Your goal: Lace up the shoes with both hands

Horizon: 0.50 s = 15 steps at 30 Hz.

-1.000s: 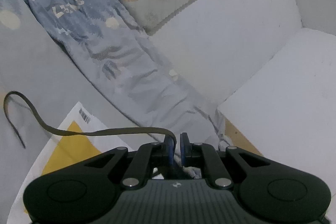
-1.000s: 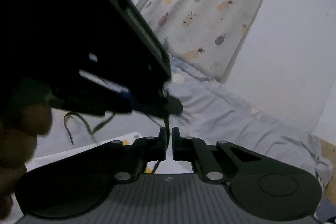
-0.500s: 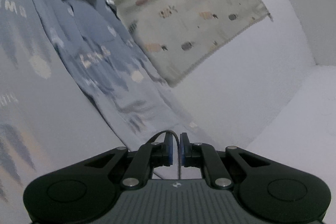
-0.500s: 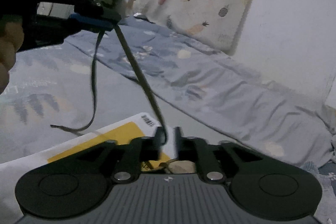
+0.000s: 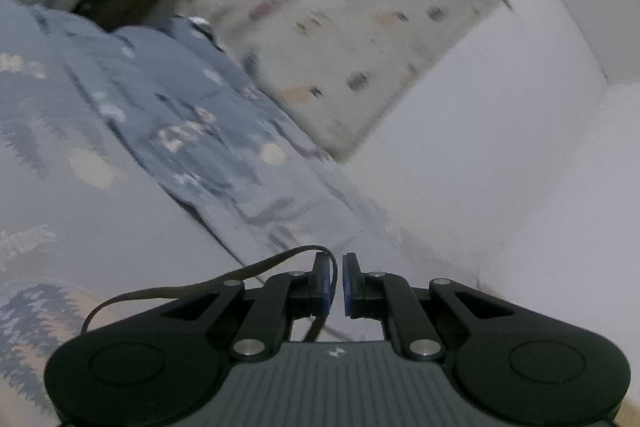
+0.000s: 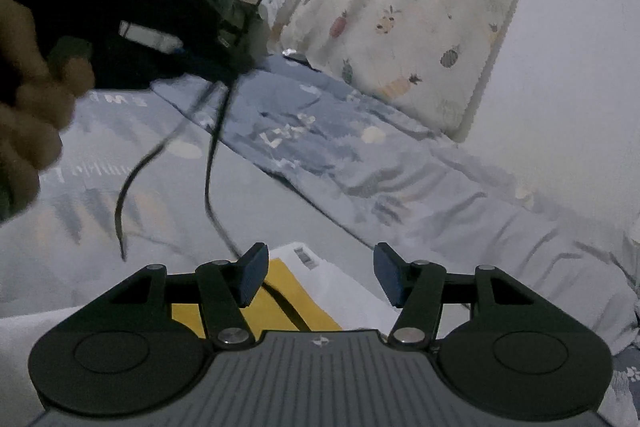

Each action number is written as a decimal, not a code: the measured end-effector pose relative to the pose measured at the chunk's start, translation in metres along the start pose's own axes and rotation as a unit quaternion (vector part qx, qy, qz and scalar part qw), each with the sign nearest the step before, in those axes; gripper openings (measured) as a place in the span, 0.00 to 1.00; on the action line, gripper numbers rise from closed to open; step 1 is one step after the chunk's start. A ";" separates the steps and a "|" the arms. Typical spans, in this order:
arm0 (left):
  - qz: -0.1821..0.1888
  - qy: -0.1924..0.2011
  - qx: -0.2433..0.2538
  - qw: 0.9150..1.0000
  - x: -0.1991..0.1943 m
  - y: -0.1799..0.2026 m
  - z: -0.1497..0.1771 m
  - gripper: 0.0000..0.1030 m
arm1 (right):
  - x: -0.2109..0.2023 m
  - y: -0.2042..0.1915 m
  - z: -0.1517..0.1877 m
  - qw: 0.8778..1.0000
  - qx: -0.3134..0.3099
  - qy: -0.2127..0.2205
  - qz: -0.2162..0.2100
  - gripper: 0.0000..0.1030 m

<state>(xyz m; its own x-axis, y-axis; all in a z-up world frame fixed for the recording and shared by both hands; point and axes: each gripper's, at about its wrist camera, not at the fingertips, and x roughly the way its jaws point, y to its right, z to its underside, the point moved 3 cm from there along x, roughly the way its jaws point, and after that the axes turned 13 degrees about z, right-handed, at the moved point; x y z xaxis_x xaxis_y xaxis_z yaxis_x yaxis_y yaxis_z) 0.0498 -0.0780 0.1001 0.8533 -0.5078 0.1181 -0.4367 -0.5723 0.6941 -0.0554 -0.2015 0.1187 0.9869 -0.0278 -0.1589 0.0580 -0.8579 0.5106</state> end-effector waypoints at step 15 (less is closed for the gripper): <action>0.062 -0.112 0.015 0.992 0.022 0.021 0.039 0.04 | -0.008 0.009 -0.017 0.998 0.058 0.020 -0.028 0.49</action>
<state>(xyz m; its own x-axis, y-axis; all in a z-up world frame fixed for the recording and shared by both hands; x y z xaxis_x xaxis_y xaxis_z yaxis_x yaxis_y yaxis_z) 0.0480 -0.1268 0.0896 0.7089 -0.7042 0.0390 -0.5461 -0.5131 0.6622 -0.0598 -0.2001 0.1383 0.9878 0.0403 -0.1502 0.0981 -0.9109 0.4008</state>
